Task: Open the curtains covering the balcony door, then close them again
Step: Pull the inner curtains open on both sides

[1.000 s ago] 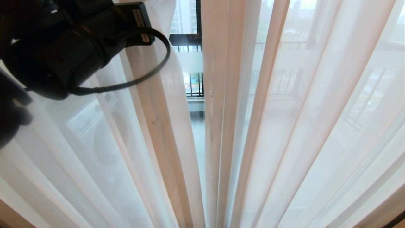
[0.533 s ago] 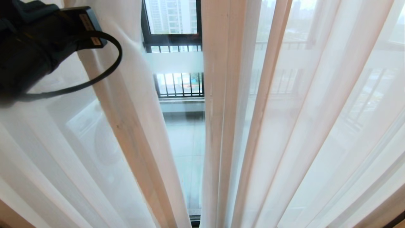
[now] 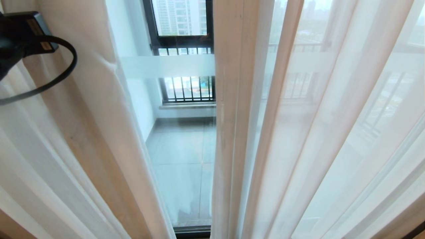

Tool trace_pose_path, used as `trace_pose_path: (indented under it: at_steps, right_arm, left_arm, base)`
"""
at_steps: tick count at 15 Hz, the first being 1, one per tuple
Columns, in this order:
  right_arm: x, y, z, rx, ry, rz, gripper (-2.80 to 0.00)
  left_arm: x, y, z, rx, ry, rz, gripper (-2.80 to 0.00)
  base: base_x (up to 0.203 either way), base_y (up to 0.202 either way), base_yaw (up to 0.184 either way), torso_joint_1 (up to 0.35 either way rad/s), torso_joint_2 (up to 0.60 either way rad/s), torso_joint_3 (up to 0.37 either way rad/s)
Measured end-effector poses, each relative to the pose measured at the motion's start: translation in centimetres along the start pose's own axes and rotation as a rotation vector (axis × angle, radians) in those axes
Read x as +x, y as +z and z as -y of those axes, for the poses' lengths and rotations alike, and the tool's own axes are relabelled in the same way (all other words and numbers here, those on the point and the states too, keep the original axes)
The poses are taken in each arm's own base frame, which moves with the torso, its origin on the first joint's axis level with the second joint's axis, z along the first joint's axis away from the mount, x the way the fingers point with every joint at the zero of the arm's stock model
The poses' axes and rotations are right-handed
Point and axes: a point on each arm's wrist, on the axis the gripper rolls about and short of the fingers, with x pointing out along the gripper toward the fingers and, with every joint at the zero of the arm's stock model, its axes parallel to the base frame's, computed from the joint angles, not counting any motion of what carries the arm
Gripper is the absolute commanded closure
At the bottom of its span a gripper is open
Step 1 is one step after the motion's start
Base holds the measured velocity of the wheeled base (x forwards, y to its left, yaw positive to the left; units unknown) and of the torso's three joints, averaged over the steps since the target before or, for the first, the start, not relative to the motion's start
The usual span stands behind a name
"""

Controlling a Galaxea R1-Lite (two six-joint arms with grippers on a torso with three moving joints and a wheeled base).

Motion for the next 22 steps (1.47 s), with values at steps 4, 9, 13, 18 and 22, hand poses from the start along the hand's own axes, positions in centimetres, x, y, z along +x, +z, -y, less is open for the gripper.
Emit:
trace_pose_path:
  at_steps: [4,9,13,18,22]
  right_arm:
    - [0.0,0.0,0.0,0.000,0.001,0.000,0.00]
    - [0.0,0.0,0.0,0.000,0.000,0.000,0.00]
    - [0.0,0.0,0.0,0.000,0.000,0.000,0.00]
    - [0.0,0.0,0.0,0.000,0.000,0.000,0.00]
    - [0.0,0.0,0.0,0.000,0.000,0.000,0.00]
  left_arm:
    - [0.8,-0.2,-2.3,0.032,0.103,0.005,0.00]
    - [2.2,-1.0,-4.6,0.080,0.068,-0.003,0.00]
    - [2.7,-1.5,-4.0,0.062,-0.017,-0.015,0.00]
    - [2.8,-1.8,-2.6,0.021,-0.158,-0.019,0.00]
    - [2.7,-1.7,-2.4,0.017,-0.167,-0.018,0.00]
  base:
    - [0.000,0.000,0.000,0.000,0.00,0.000]
    - [0.000,0.000,0.000,0.000,0.00,0.000]
    - [0.000,0.000,0.000,0.000,0.00,0.000]
    - [0.000,0.000,0.000,0.000,0.00,0.000]
    - [0.000,0.000,0.000,0.000,0.00,0.000]
